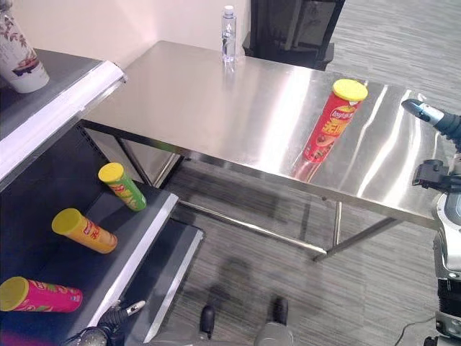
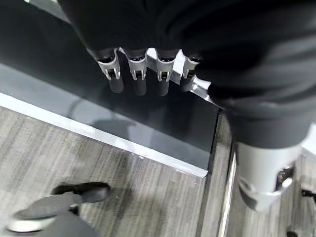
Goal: Put the goods on the table back onto the shelves and tidy them up.
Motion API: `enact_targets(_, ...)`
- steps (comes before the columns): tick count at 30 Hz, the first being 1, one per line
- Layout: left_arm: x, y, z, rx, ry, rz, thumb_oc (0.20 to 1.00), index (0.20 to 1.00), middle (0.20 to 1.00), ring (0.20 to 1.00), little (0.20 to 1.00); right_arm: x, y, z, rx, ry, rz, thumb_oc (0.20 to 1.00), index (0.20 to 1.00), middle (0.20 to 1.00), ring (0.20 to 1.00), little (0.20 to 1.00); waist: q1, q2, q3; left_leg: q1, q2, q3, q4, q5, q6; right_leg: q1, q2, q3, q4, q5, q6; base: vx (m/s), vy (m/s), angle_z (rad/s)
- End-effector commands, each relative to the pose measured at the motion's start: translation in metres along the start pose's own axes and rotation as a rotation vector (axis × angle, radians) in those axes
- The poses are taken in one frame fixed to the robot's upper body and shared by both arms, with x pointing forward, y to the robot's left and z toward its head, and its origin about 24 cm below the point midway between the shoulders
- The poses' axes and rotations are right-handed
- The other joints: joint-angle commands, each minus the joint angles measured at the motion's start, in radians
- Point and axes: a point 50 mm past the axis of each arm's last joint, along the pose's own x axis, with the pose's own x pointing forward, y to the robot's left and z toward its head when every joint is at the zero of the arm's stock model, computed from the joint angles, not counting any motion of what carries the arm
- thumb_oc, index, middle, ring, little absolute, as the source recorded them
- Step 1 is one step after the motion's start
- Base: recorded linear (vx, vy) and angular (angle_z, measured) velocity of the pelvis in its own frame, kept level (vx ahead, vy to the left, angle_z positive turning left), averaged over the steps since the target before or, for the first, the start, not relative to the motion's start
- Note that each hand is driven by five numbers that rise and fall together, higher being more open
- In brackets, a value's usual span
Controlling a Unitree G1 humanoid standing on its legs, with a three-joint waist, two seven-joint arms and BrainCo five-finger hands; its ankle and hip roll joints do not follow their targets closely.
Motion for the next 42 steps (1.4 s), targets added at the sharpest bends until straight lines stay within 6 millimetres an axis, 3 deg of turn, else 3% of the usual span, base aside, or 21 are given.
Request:
enact_targets(1,0.001,0.011,0.010,0.008,-0.047,0.031,1.000,1.000,1.000,1.000,1.000,0.020,-0.030,0.031,-0.036,-0.151,-0.091,1.000,1.000,1.000,1.000,1.000,0.034,-0.034,-0.040,0.068,0.076,-0.010,0.008,-0.123,-0.119,0.028,0.038,-0.025,0.054,0.016,-0.005,0.19,-0.227,0.63)
enact_targets(5,0.000,0.005,0.004,0.015,-0.025,0.007,1.000,1.000,1.000,1.000,1.000,0.018,-0.037,0.033,-0.002,-0.151,-0.086,1.000,1.000,1.000,1.000,1.000,0.023,-0.033,-0.059,0.061,0.122,-0.036,0.021,-0.122,-0.149,0.074,0.068,-0.074,0.039,-0.011,-0.023,0.13,-0.233,0.47)
enact_targets(6,0.000,0.002,0.001,0.024,-0.014,-0.008,1.000,1.000,1.000,1.000,1.000,0.016,-0.041,0.033,0.012,-0.149,-0.081,1.000,1.000,1.000,1.000,1.000,0.022,-0.031,-0.065,0.064,0.156,-0.037,0.032,-0.128,-0.171,0.098,0.087,-0.101,0.039,-0.041,-0.035,0.09,-0.210,0.42)
enact_targets(11,-0.001,0.000,-0.002,0.033,-0.003,-0.028,1.000,1.000,1.000,1.000,1.000,0.016,-0.041,0.027,0.063,-0.108,-0.031,1.000,1.000,1.000,1.000,1.000,0.018,-0.026,-0.066,0.064,0.207,-0.035,0.086,-0.141,-0.212,0.141,0.123,-0.142,0.040,-0.082,-0.067,0.09,-0.196,0.37)
enact_targets(14,-0.002,0.002,-0.001,0.027,-0.006,-0.030,1.000,1.000,1.000,1.000,1.000,0.017,-0.034,0.018,0.117,-0.057,0.023,1.000,1.000,1.000,1.000,1.000,0.022,-0.030,-0.050,0.031,0.223,-0.036,0.185,-0.139,-0.233,0.158,0.142,-0.145,0.049,-0.106,-0.090,0.00,-0.147,0.15)
enact_targets(15,-0.001,0.004,0.005,0.027,-0.025,-0.035,1.000,1.000,1.000,1.000,1.000,0.022,-0.028,0.019,0.147,-0.056,0.058,1.000,1.000,1.000,1.000,1.000,0.039,-0.045,-0.009,-0.049,0.208,-0.068,0.372,-0.075,-0.250,0.174,0.153,-0.136,0.051,-0.114,-0.117,-0.10,-0.189,0.10)
enact_targets(16,-0.001,0.005,0.008,0.031,-0.036,-0.033,1.000,1.000,1.000,1.000,1.000,0.026,-0.024,0.015,0.180,-0.036,0.067,1.000,1.000,1.000,1.000,1.000,0.047,-0.060,0.025,-0.123,0.194,-0.058,0.462,-0.049,-0.231,0.188,0.151,-0.144,0.046,-0.122,-0.125,-0.10,-0.183,0.04)
enact_targets(18,0.000,0.005,0.008,0.029,-0.036,-0.031,1.000,1.000,1.000,1.000,1.000,0.027,-0.023,0.015,0.182,-0.037,0.068,1.000,1.000,1.000,1.000,1.000,0.044,-0.060,0.025,-0.129,0.192,-0.059,0.469,-0.051,-0.229,0.186,0.150,-0.146,0.046,-0.121,-0.124,-0.03,-0.043,-0.01)
enact_targets(19,0.000,0.005,0.010,0.028,-0.043,-0.032,1.000,1.000,1.000,1.000,1.000,0.027,-0.023,0.014,0.187,-0.030,0.079,1.000,1.000,1.000,1.000,1.000,0.048,-0.067,0.031,-0.156,0.179,-0.035,0.433,-0.075,-0.215,0.190,0.149,-0.148,0.041,-0.124,-0.121,0.09,0.004,0.17)
enact_targets(20,0.000,0.002,0.010,0.043,-0.040,-0.054,1.000,1.000,1.000,1.000,1.000,0.027,-0.023,0.016,0.193,-0.031,0.094,1.000,1.000,1.000,1.000,1.000,0.059,-0.067,0.017,-0.174,0.153,0.024,0.309,-0.094,-0.190,0.196,0.148,-0.142,0.034,-0.128,-0.112,0.11,0.043,0.34)
enact_targets(21,0.000,0.002,0.008,0.055,-0.031,-0.055,1.000,1.000,1.000,1.000,1.000,0.026,-0.022,0.011,0.180,-0.011,0.098,1.000,1.000,1.000,1.000,1.000,0.060,-0.063,0.008,-0.169,0.161,0.051,0.258,-0.079,-0.194,0.190,0.144,-0.136,0.043,-0.134,-0.106,0.11,0.121,0.19)
enact_targets(27,0.002,0.004,0.012,0.060,-0.038,-0.042,1.000,1.000,1.000,1.000,1.000,0.020,-0.014,0.010,0.168,0.011,0.190,1.000,1.000,1.000,1.000,1.000,0.041,-0.040,-0.052,-0.074,0.132,0.087,0.073,-0.045,-0.168,0.183,0.126,-0.129,0.056,-0.136,-0.088,0.08,0.112,-0.24)
enact_targets(42,-0.003,-0.004,-0.006,0.048,0.003,-0.087,1.000,1.000,1.000,1.000,1.000,0.011,0.008,-0.009,0.085,0.144,0.459,1.000,1.000,1.000,1.000,1.000,0.046,-0.055,-0.071,0.005,0.142,0.107,0.006,-0.043,-0.166,0.197,0.108,-0.125,0.028,-0.113,-0.062,0.03,0.026,-0.07)
